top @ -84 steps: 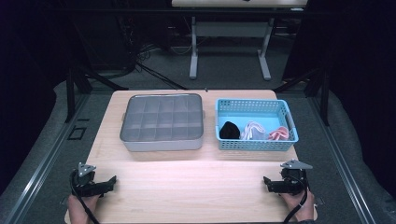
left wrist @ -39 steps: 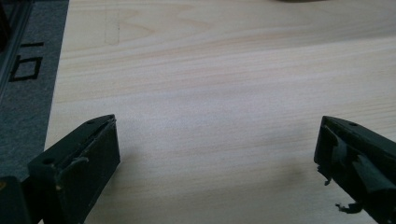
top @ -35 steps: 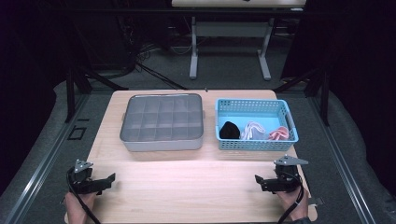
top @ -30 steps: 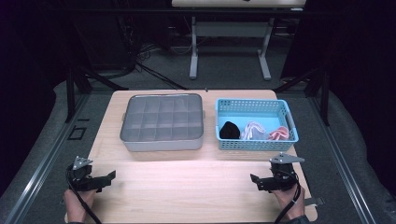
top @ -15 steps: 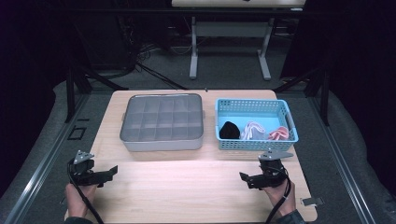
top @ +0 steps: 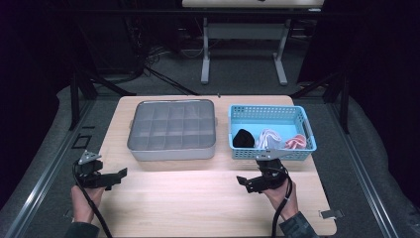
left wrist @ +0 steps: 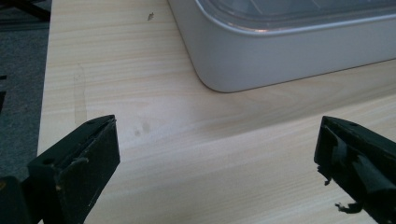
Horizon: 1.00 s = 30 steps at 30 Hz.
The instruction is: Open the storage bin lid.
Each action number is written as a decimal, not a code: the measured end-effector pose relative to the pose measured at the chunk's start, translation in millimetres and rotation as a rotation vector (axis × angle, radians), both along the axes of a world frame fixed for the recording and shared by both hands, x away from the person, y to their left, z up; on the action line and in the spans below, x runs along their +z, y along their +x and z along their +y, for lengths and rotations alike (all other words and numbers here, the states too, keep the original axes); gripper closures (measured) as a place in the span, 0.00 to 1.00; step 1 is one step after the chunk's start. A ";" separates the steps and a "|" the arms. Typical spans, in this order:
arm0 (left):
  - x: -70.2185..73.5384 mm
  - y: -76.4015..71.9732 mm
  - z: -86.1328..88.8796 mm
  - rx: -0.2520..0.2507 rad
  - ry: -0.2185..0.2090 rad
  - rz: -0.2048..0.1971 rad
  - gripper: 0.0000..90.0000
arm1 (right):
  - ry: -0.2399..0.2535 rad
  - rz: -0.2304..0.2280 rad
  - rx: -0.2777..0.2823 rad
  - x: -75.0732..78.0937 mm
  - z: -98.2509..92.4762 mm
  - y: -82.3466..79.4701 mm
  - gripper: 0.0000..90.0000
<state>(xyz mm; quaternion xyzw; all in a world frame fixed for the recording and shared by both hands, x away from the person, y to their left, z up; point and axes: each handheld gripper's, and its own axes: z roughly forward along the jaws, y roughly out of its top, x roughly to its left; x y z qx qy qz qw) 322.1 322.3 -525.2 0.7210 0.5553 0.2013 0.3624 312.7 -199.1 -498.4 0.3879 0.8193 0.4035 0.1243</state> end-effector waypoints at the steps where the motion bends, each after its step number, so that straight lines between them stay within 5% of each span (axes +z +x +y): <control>1: 2.2 1.8 -0.1 -0.002 -0.001 0.000 0.00 | -0.001 -0.003 0.006 1.3 2.3 1.5 0.02; 30: 39.4 62.5 -5.9 -0.029 -0.053 -0.009 0.00 | 0.055 -0.016 0.075 38.9 52.9 73.0 0.05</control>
